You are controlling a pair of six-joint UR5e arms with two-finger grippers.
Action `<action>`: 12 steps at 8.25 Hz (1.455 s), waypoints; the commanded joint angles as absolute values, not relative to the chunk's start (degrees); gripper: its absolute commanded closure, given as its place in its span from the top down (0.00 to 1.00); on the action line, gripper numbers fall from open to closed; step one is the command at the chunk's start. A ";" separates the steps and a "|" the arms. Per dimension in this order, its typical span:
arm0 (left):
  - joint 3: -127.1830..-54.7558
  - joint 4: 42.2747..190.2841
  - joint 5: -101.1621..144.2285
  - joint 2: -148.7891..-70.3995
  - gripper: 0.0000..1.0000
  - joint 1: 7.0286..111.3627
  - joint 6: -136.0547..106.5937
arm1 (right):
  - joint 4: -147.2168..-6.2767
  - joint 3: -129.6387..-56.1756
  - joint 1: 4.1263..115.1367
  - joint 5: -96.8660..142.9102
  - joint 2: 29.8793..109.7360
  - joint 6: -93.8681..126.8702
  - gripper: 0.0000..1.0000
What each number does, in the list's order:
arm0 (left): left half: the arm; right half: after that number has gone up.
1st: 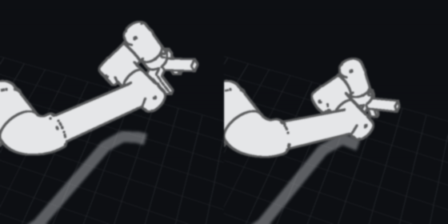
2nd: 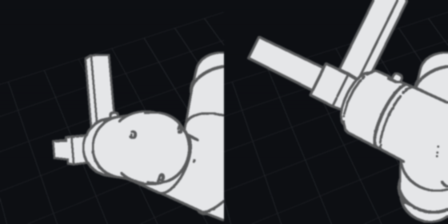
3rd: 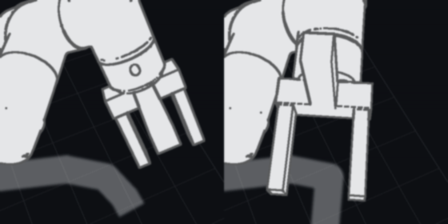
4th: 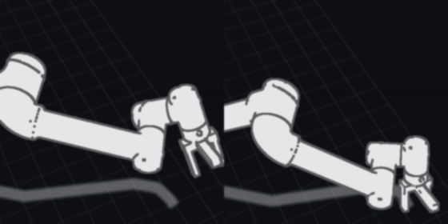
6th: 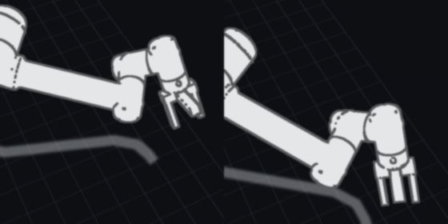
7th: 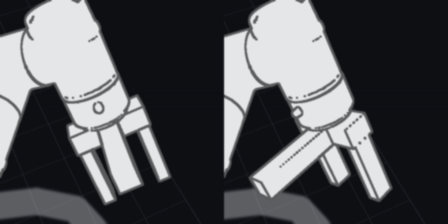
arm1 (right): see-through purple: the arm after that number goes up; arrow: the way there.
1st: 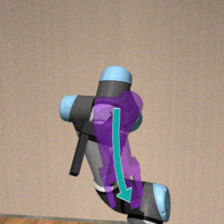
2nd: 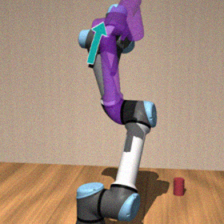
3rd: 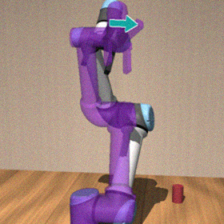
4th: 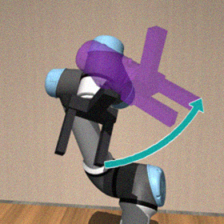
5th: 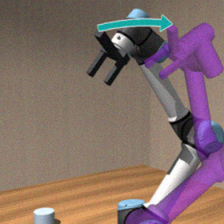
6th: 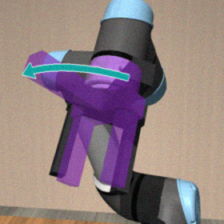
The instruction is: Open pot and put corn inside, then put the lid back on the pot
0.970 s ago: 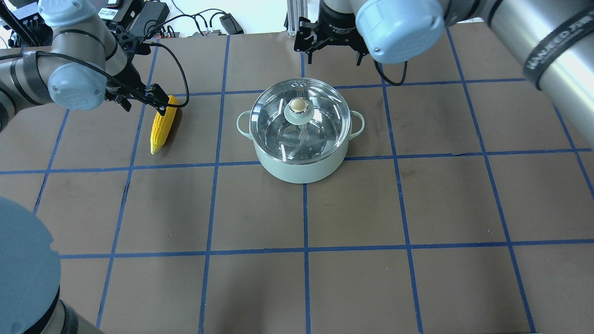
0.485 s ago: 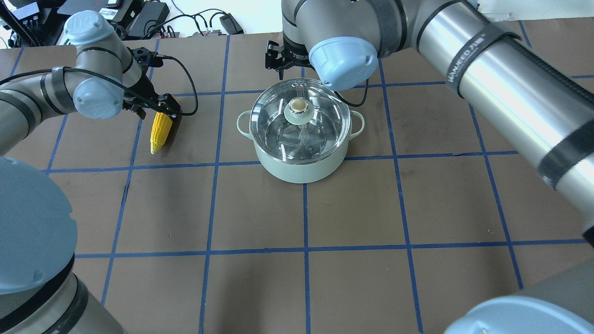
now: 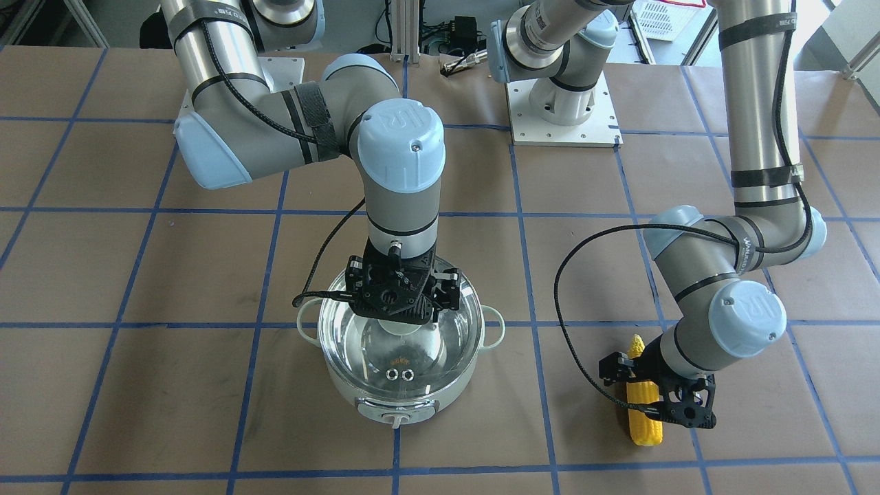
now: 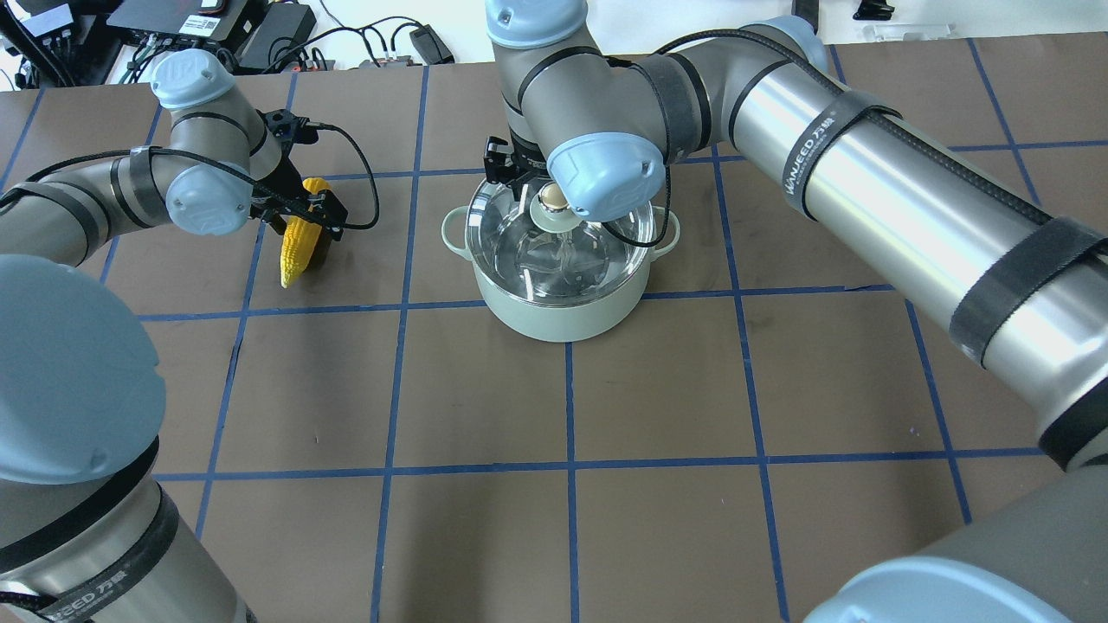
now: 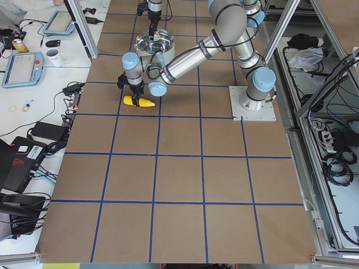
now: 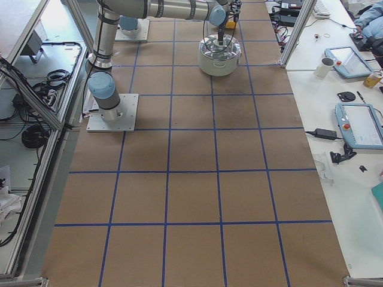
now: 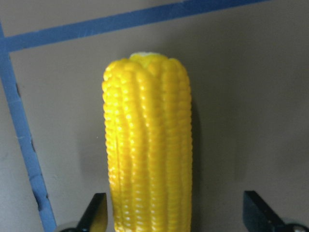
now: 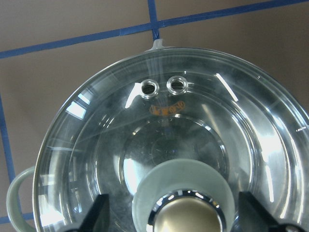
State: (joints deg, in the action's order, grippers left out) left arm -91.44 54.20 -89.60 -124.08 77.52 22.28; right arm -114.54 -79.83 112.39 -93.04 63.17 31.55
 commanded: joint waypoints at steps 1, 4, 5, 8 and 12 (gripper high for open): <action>-90.79 53.70 -89.47 -124.72 0.15 77.52 22.41 | -113.47 -79.98 112.33 -92.47 64.16 29.88 0.37; -90.70 53.79 -90.17 -124.28 0.00 77.52 22.50 | -113.29 -79.89 111.97 -92.37 64.68 28.83 0.21; -90.70 54.40 -90.35 -123.23 0.00 77.52 21.89 | -113.03 -79.46 111.45 -92.29 65.21 26.91 0.21; -90.79 61.05 -93.75 -115.08 0.00 77.87 10.27 | -99.28 -77.69 100.61 -87.98 75.37 10.73 0.20; -87.03 67.05 -91.76 -107.50 0.00 89.08 -3.21 | -86.68 -77.87 77.39 -89.73 83.23 -19.81 0.16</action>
State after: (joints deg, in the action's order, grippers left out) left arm -89.49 64.43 -92.12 -110.10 83.16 3.27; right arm -90.70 -77.80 87.49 -88.78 80.85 -7.00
